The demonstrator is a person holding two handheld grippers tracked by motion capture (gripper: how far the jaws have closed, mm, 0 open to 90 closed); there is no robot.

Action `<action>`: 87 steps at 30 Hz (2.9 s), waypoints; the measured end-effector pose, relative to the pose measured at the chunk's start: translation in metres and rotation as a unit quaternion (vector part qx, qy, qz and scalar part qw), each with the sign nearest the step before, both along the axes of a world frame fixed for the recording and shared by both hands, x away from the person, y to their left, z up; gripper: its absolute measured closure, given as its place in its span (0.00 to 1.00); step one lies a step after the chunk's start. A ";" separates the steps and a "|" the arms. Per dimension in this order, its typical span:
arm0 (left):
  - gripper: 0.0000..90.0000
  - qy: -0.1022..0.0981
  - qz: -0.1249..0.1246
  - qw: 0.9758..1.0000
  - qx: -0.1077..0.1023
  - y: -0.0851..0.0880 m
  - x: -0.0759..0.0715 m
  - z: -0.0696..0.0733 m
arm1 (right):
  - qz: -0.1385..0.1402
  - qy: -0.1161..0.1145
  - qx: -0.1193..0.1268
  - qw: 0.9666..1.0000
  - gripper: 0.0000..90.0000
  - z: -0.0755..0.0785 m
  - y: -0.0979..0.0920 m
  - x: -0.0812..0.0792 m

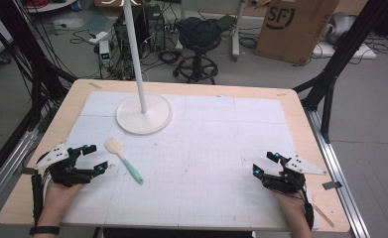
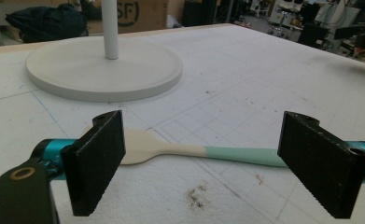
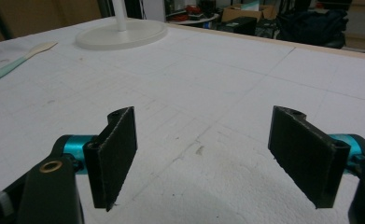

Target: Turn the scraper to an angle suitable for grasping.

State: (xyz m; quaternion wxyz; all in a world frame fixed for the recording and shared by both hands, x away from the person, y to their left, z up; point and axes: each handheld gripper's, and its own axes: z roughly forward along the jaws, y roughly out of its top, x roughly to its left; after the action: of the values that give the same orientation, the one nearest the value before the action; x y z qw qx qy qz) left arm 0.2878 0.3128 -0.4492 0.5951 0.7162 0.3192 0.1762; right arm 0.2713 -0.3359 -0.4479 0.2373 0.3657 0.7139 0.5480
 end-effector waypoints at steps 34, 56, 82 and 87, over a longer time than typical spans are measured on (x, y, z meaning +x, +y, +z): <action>0.85 -0.013 -0.021 1.000 0.017 -0.002 -0.002 0.000 | 0.001 0.002 0.001 1.000 0.25 0.000 0.000 0.000; 1.00 0.002 -0.033 0.999 0.023 -0.007 -0.007 0.006 | 0.003 0.001 0.001 1.000 0.26 0.000 -0.001 0.001; 0.99 0.042 -0.133 0.963 0.229 -0.076 -0.012 0.000 | 0.004 0.005 0.002 1.000 0.26 0.000 0.000 0.001; 1.00 0.048 -0.129 0.961 0.241 -0.089 -0.008 0.003 | 0.003 0.002 0.000 1.000 0.26 0.000 0.000 0.001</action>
State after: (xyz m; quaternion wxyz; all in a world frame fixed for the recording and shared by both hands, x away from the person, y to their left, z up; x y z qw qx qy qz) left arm 0.2796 0.2241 -0.4465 0.4068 0.8809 0.2005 0.1354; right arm 0.2719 -0.3360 -0.4479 0.2345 0.3650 0.7153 0.5478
